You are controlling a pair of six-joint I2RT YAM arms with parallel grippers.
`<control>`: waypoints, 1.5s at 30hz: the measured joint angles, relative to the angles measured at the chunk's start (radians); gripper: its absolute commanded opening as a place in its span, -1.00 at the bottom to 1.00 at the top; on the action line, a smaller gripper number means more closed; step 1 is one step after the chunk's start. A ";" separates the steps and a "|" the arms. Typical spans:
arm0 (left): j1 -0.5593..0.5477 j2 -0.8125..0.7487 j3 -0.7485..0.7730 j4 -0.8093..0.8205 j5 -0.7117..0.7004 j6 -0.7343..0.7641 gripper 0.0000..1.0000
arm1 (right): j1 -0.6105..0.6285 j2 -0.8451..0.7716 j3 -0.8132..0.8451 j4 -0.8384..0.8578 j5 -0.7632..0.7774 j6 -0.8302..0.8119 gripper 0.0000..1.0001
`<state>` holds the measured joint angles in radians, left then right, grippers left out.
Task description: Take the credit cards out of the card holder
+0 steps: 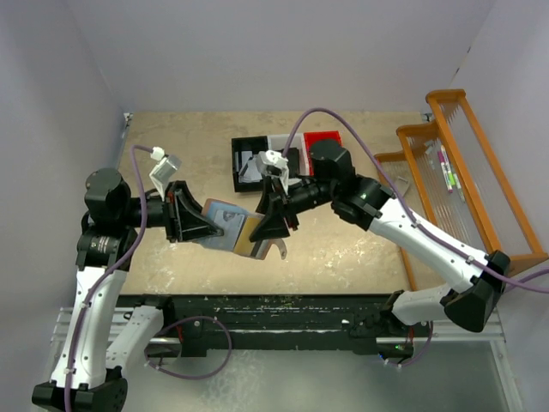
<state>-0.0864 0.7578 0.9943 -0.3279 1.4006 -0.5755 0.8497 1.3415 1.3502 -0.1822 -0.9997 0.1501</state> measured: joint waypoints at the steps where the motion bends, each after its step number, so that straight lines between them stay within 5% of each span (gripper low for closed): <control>1: 0.000 0.008 0.010 -0.019 -0.012 0.018 -0.91 | -0.015 -0.001 -0.001 -0.001 0.012 0.002 0.11; 5: 0.000 0.034 0.034 -0.074 -0.061 0.060 -0.94 | -0.109 -0.011 -0.006 -0.024 0.133 0.012 0.43; 15: 0.000 0.063 0.063 -0.191 -0.237 0.152 -0.94 | -0.136 -0.118 0.016 -0.094 0.693 0.114 0.38; 21: 0.000 0.095 0.061 -0.167 -0.270 0.126 -0.94 | -0.138 -0.311 -0.164 0.269 0.579 0.378 0.26; 26: 0.000 0.131 0.060 -0.088 -0.260 0.055 -0.93 | -0.129 -0.262 -0.270 0.532 0.437 0.573 0.25; 32: 0.000 0.143 0.058 -0.029 -0.257 -0.003 -0.92 | -0.091 -0.116 -0.312 0.595 0.396 0.668 0.22; 45: 0.001 0.143 0.058 0.012 -0.251 -0.042 -0.89 | -0.049 -0.066 -0.313 0.669 0.406 0.715 -0.06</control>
<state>-0.0856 0.9012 1.0519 -0.3161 1.1500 -0.6178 0.8009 1.2751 1.0370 0.4866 -0.5934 0.8650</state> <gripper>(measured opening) 0.242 0.514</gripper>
